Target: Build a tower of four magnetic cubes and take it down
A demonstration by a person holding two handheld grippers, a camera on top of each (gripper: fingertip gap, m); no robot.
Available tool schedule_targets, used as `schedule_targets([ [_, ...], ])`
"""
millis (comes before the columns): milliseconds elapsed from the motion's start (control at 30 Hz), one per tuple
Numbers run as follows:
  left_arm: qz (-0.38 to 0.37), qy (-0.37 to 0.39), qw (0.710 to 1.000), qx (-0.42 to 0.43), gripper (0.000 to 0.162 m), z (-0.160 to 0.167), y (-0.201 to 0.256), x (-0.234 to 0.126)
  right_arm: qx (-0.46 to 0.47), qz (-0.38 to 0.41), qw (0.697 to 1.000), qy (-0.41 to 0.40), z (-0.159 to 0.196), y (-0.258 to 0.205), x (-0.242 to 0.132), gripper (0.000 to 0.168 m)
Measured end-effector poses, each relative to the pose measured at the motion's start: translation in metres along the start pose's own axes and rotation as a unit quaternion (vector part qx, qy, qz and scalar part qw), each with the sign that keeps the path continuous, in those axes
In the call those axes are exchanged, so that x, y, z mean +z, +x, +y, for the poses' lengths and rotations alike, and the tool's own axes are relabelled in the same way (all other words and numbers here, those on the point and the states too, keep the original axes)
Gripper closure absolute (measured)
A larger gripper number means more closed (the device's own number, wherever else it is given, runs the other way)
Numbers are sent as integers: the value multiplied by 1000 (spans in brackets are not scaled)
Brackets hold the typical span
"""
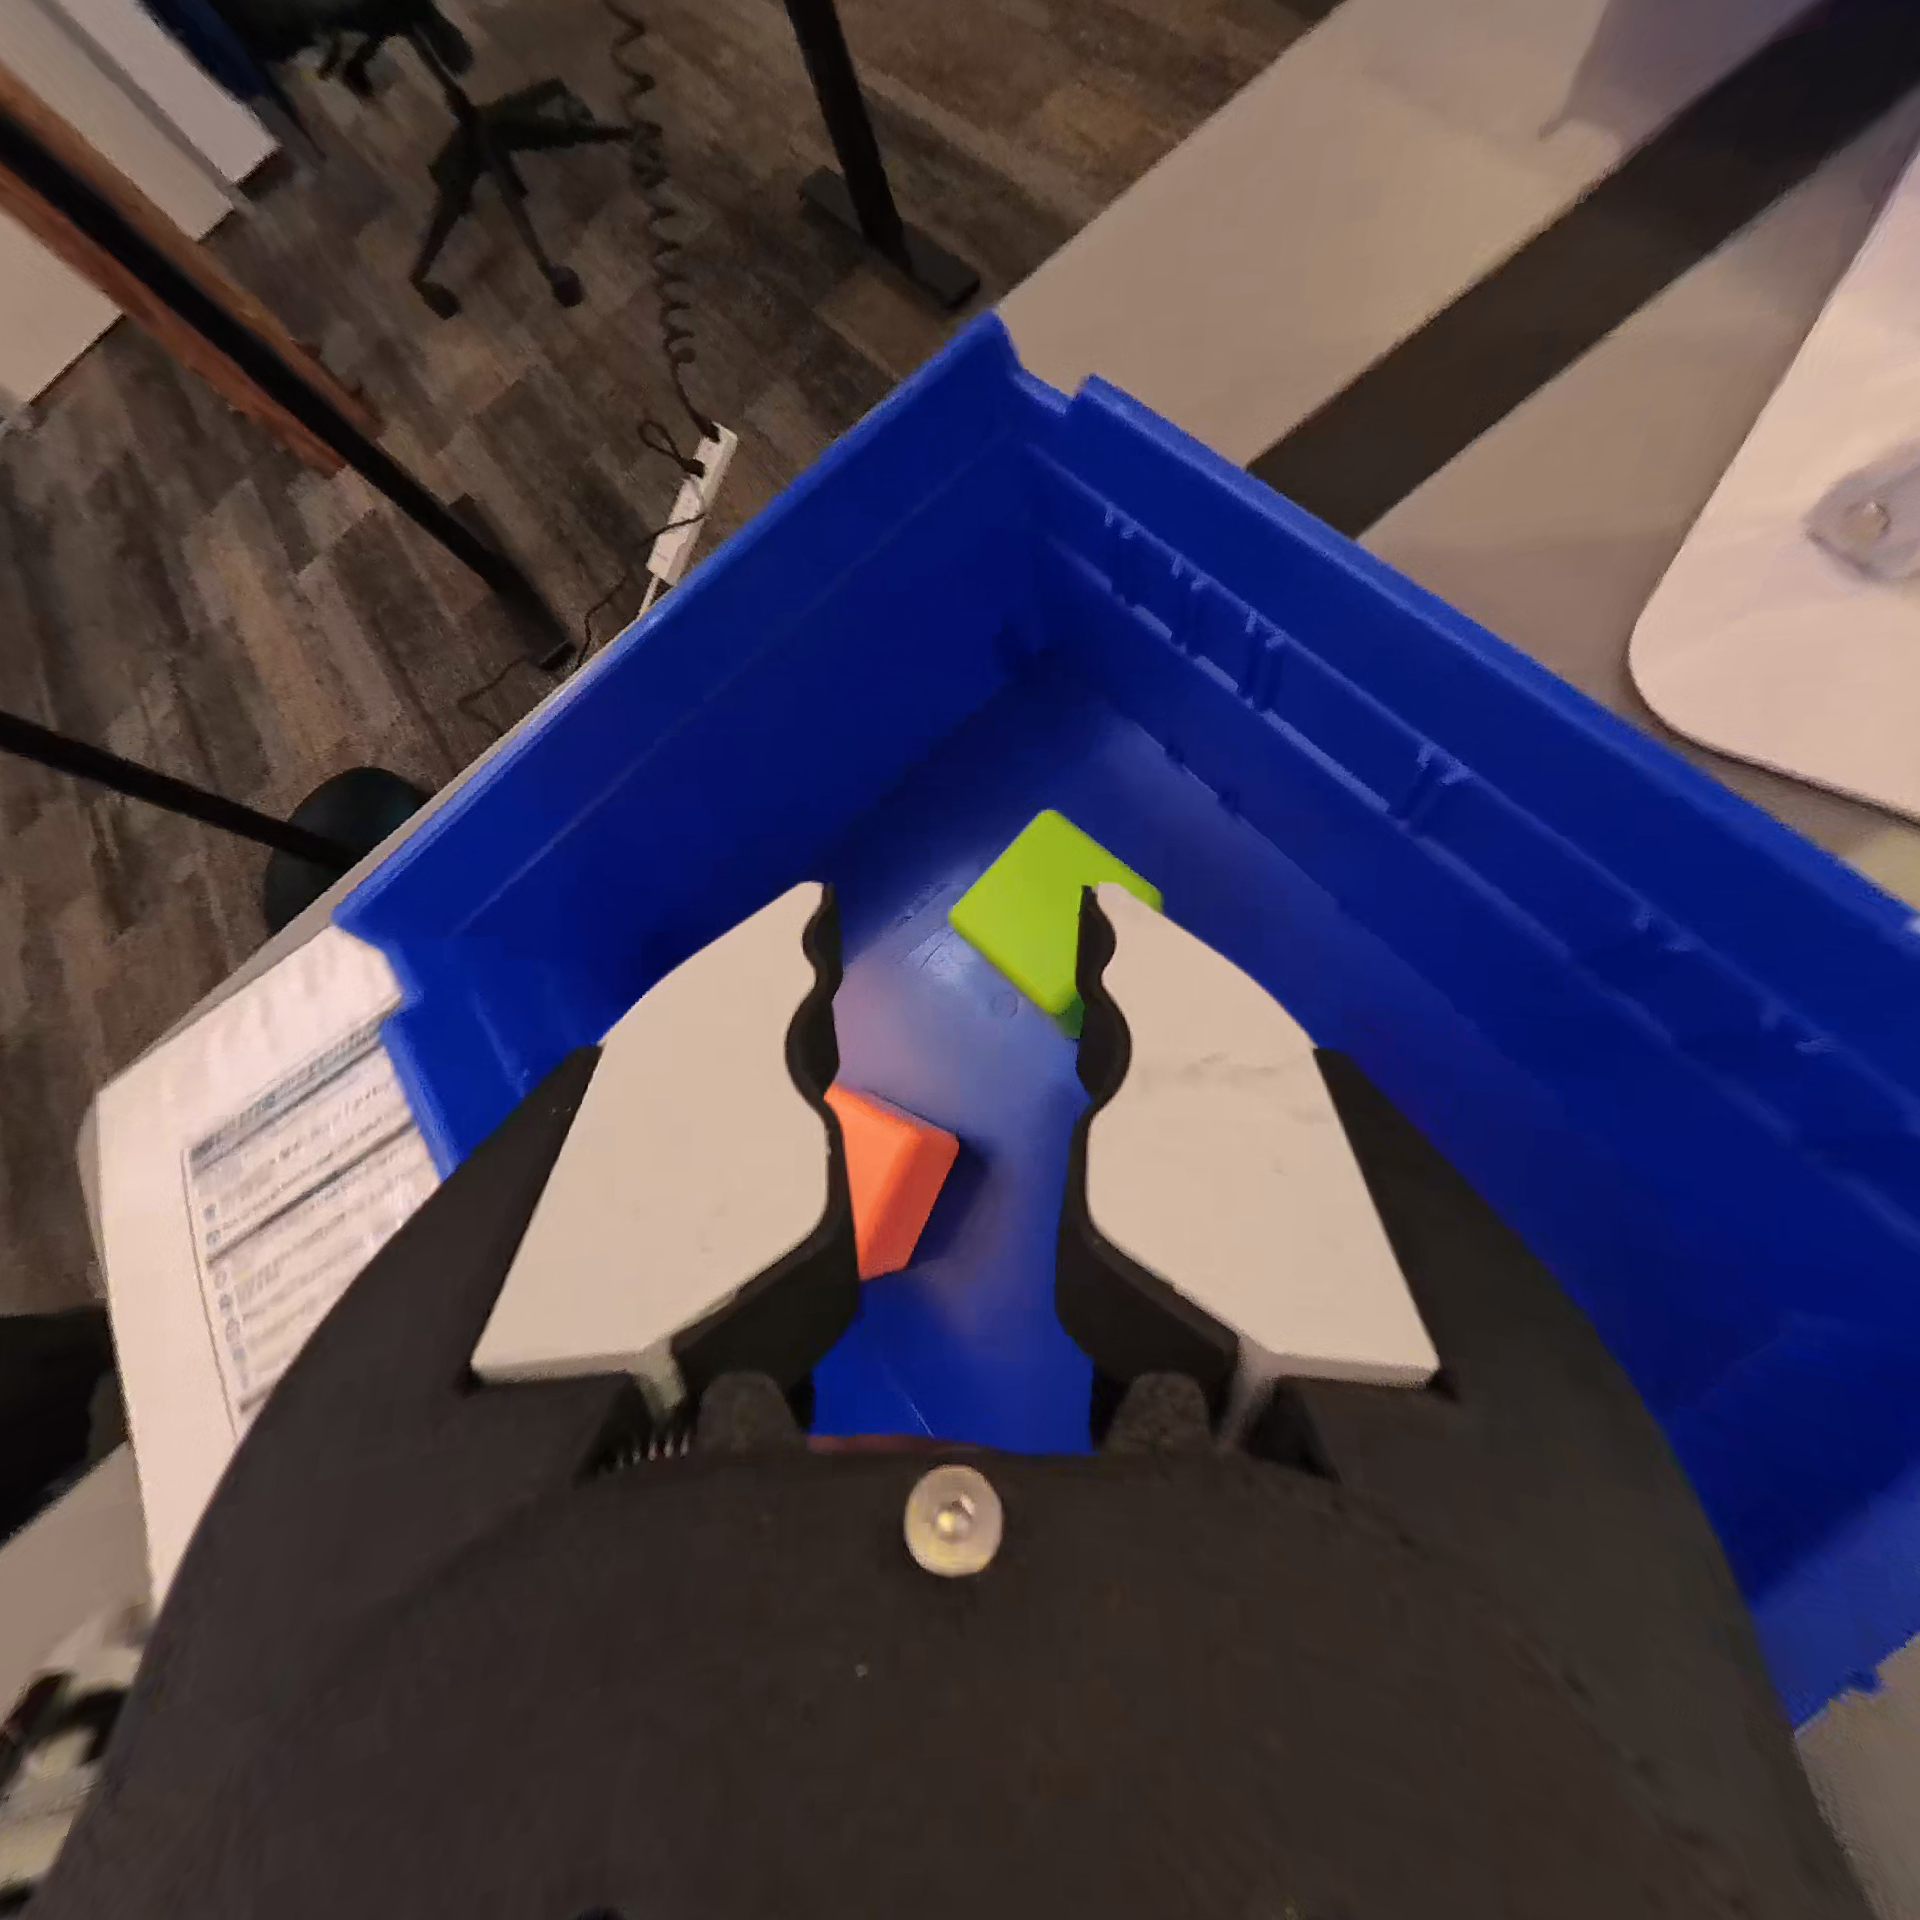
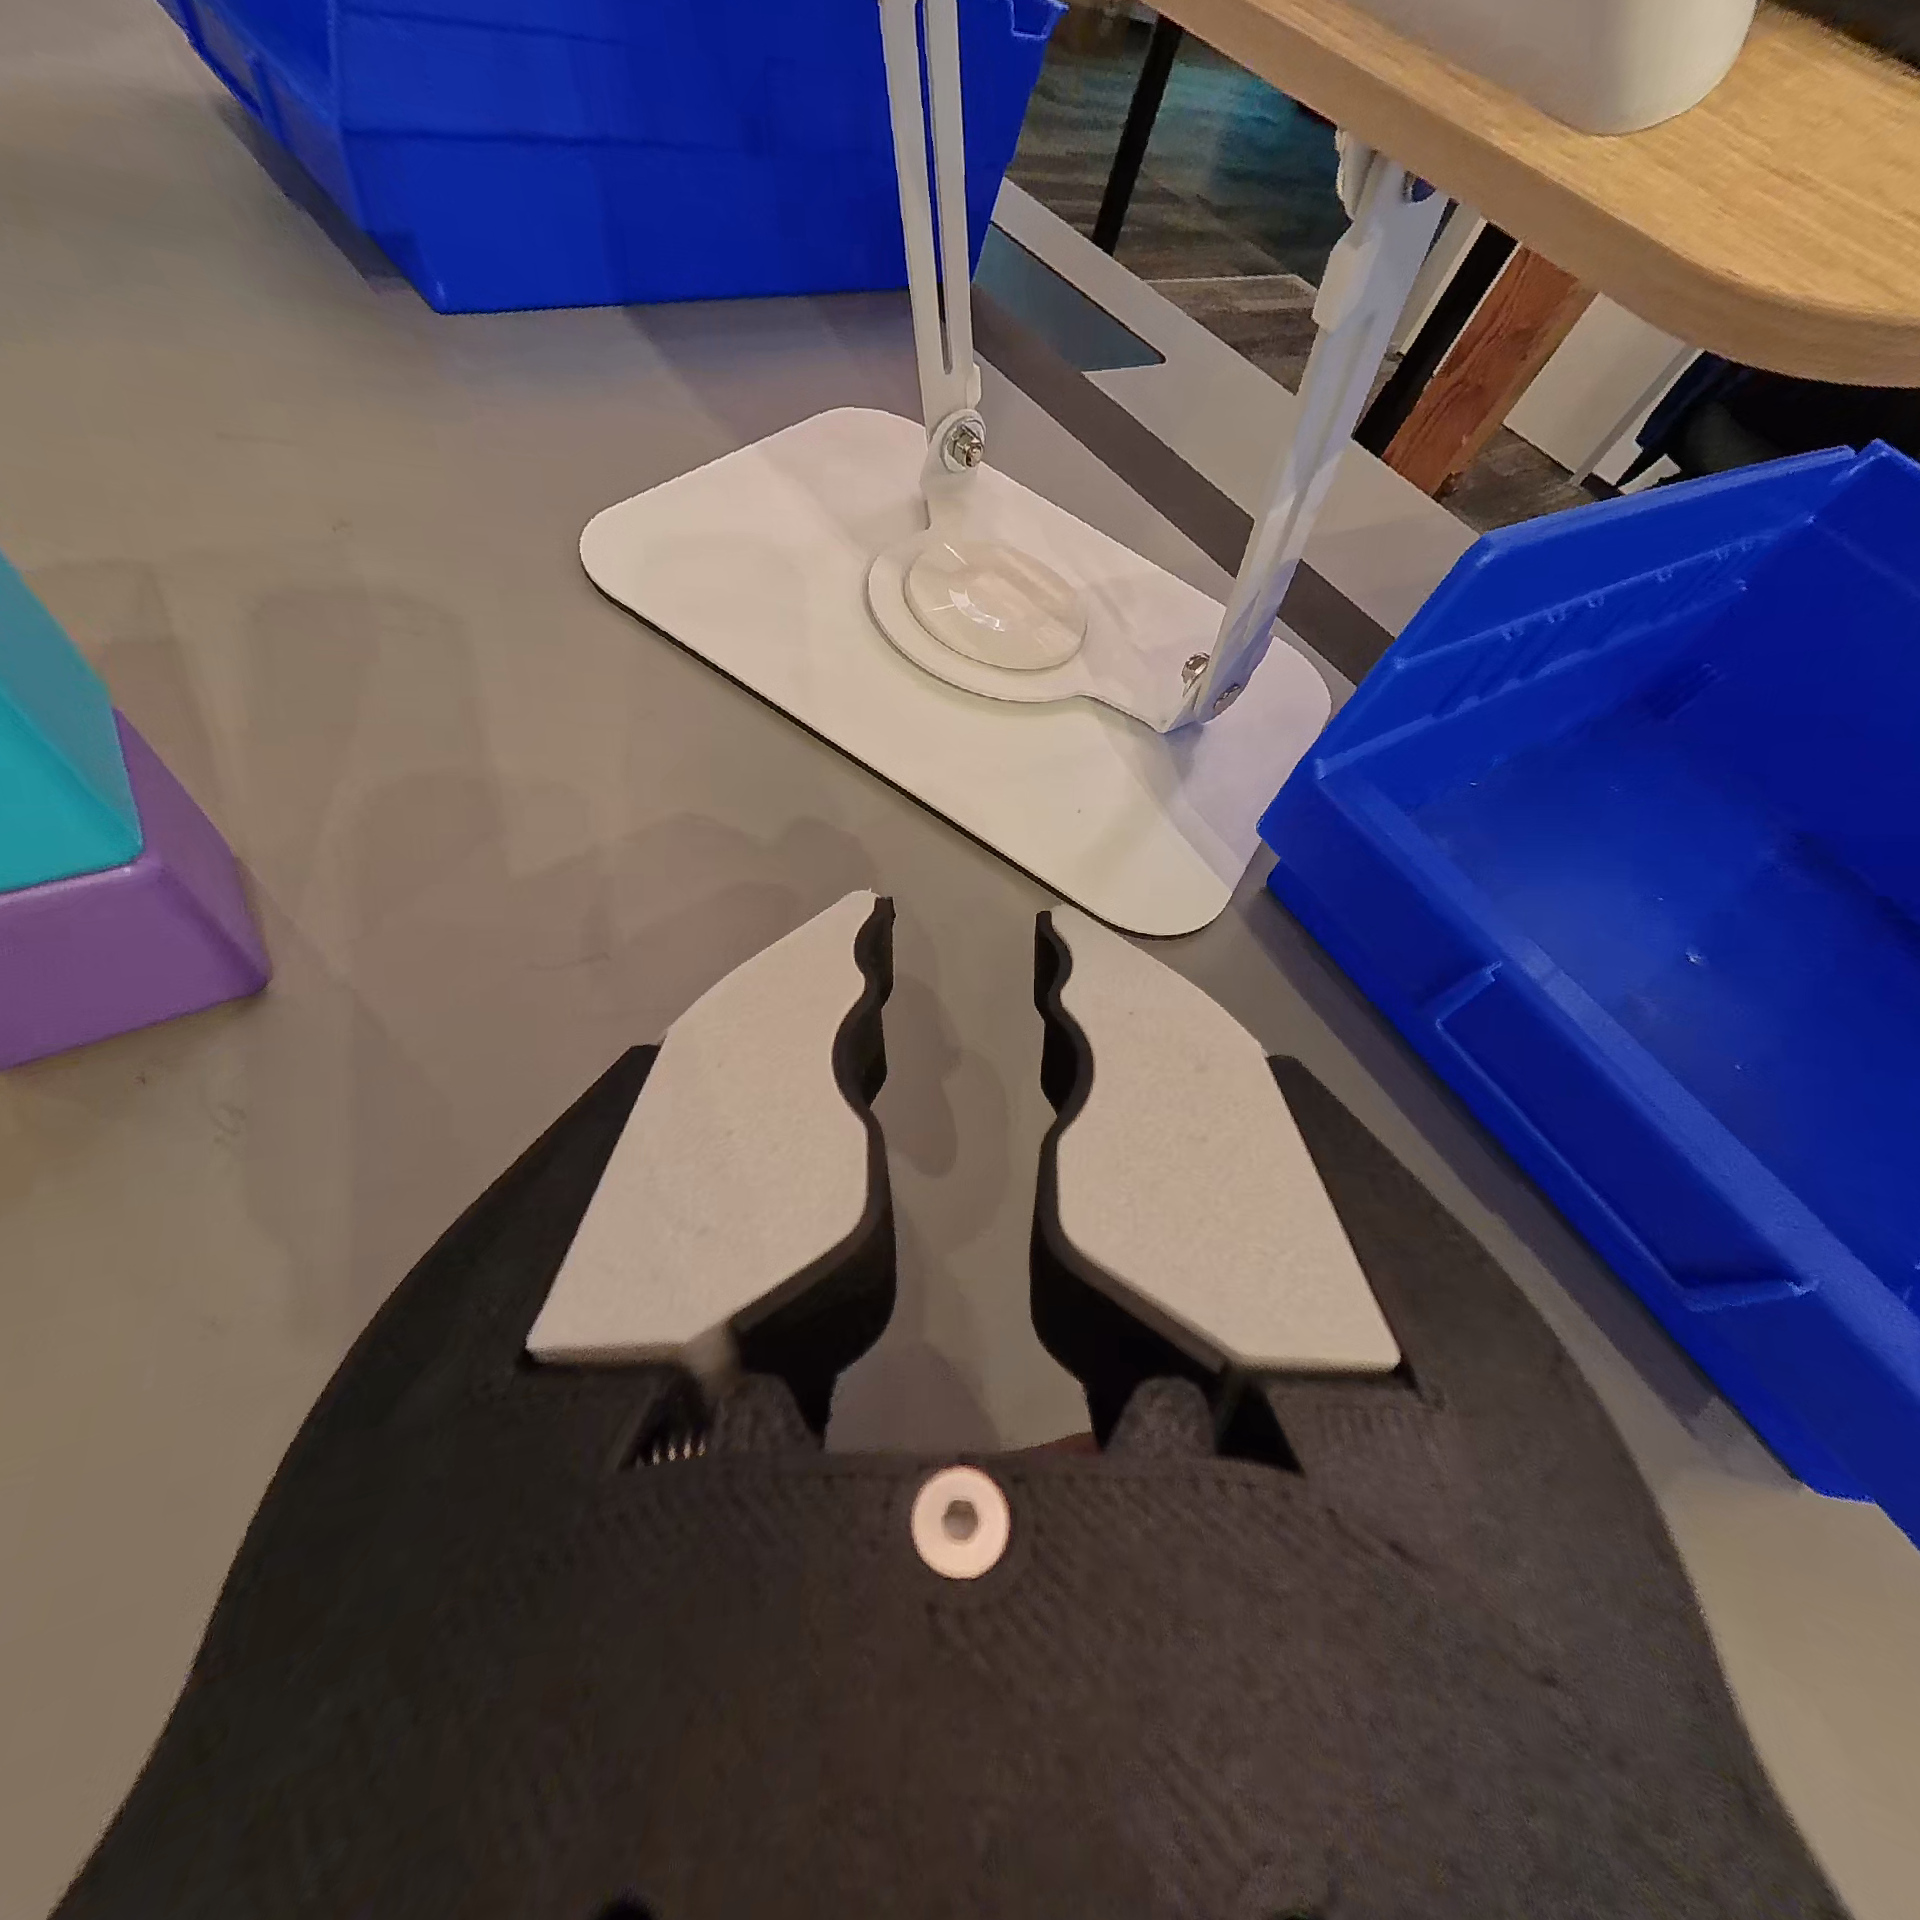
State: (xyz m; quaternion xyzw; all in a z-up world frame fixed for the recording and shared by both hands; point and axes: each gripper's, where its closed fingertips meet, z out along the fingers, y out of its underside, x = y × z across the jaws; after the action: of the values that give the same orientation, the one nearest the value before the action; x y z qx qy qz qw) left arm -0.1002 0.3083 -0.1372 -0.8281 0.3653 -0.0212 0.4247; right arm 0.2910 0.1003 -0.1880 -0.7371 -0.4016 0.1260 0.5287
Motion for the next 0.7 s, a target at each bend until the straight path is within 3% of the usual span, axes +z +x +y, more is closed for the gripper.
schedule_targets([
  [33,16,-8,1000,26,121,0,5,5,-1,-1,1000,-1,0,0,0,142],
  [233,81,-115,975,173,115,20,25,33,-5,-2,1000,-3,1,-2,1,142],
  [467,162,-135,960,184,96,29,34,54,-4,-5,1000,-3,1,-2,1,142],
  [700,195,-162,951,179,97,45,39,73,-4,-10,1000,-6,1,-3,1,141],
])
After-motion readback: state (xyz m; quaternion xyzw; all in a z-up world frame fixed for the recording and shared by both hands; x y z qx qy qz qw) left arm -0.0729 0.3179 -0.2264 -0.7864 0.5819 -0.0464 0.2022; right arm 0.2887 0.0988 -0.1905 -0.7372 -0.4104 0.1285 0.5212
